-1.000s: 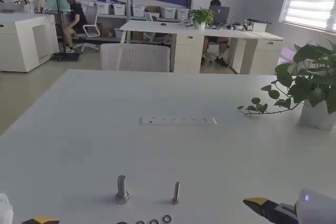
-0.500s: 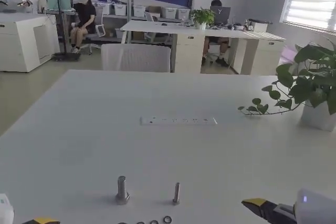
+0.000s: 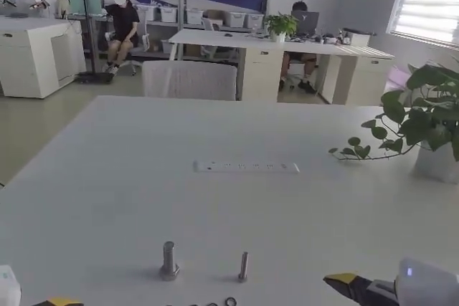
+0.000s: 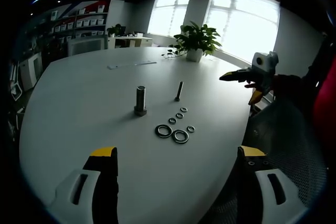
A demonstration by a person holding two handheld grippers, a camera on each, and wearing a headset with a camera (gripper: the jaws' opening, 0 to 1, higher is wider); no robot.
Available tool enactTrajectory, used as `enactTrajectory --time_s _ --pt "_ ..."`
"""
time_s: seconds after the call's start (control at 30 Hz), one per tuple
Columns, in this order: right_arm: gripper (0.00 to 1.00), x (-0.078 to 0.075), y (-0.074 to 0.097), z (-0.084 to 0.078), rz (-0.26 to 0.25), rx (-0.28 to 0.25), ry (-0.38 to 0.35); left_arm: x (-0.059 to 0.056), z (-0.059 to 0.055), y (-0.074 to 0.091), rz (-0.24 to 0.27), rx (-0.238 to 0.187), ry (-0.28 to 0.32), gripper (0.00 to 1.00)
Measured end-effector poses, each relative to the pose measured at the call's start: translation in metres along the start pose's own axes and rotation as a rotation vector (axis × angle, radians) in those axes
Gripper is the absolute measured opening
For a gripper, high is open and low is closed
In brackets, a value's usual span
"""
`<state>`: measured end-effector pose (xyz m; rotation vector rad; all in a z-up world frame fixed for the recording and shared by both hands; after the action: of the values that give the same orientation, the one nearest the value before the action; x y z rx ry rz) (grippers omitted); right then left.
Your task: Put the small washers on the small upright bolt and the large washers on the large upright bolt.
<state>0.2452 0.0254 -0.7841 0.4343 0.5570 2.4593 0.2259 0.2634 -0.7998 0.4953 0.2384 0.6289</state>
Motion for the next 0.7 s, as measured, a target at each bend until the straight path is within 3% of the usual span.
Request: enactTrajectory --time_s 0.7 --pt "0.86 0.008 -0.022 0.007 0.062 0.056 0.054 0.0 -0.001 0.004 0.015 -0.008 0.003 0.94"
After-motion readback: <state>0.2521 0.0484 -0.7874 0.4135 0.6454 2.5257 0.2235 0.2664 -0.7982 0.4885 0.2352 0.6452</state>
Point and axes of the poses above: the centre of the closed fingertips' face, and the gripper's own axes: y roughly backward along the fingers, x roughly to its left, z roughly out of its top, the point moved 1 cm from there along y, roughly backward along the fingers, and after that the axes turned 11 degrees about -y, right-handed, at the moved point
